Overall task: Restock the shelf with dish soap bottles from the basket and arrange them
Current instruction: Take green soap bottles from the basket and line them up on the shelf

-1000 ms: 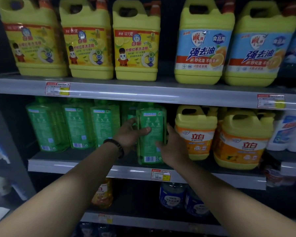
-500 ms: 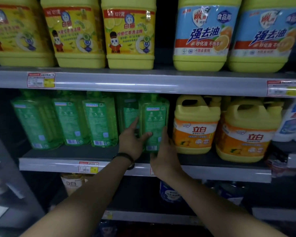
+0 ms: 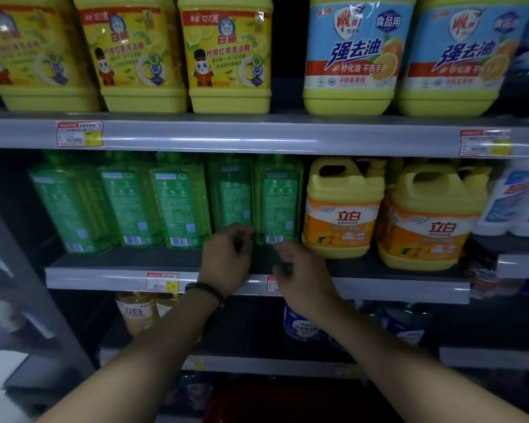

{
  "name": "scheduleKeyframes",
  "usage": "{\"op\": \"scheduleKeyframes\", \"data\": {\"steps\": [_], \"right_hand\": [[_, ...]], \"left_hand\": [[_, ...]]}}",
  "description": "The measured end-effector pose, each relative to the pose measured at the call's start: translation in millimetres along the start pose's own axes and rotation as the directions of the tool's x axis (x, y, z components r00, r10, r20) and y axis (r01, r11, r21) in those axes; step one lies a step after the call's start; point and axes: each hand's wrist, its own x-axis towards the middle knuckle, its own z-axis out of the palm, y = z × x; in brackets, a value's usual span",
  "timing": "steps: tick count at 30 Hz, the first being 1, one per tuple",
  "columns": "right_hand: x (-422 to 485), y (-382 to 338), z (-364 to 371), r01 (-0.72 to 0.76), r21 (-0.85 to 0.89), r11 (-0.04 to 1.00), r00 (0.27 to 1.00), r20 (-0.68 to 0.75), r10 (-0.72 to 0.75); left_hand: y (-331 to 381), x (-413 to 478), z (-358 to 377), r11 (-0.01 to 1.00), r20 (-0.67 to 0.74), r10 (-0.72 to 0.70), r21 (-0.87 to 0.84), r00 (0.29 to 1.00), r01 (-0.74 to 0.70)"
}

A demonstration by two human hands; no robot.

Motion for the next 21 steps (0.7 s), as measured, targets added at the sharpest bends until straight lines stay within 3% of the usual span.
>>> {"op": "scheduleKeyframes", "data": {"steps": [5,10,15,21], "right_hand": [[-46,12,3,0.043,-0.004,0.999,0.999,0.022,-0.043],[-96,41,32,-0.043,-0.072,0.996,0.977,0.207,0.057],[-150,75,82,-0.194,-0.175,0.965,0.853,0.456,0.254],[-196,123,142,-0.304,-0.376,0.875,0.666,0.574,0.477]], "left_hand": [[-4,-76,-38,0.994,0.062,0.109,0.011,0.992,-0.110],[-43,-170,-49,0.999,0.328,0.003,0.029,0.945,-0.013],[-79,-244,-34,0.983,0.530,-0.182,0.112,0.828,0.144],[-128,-297,-5,0.933,0.667,-0.360,0.262,0.652,0.247]]}}
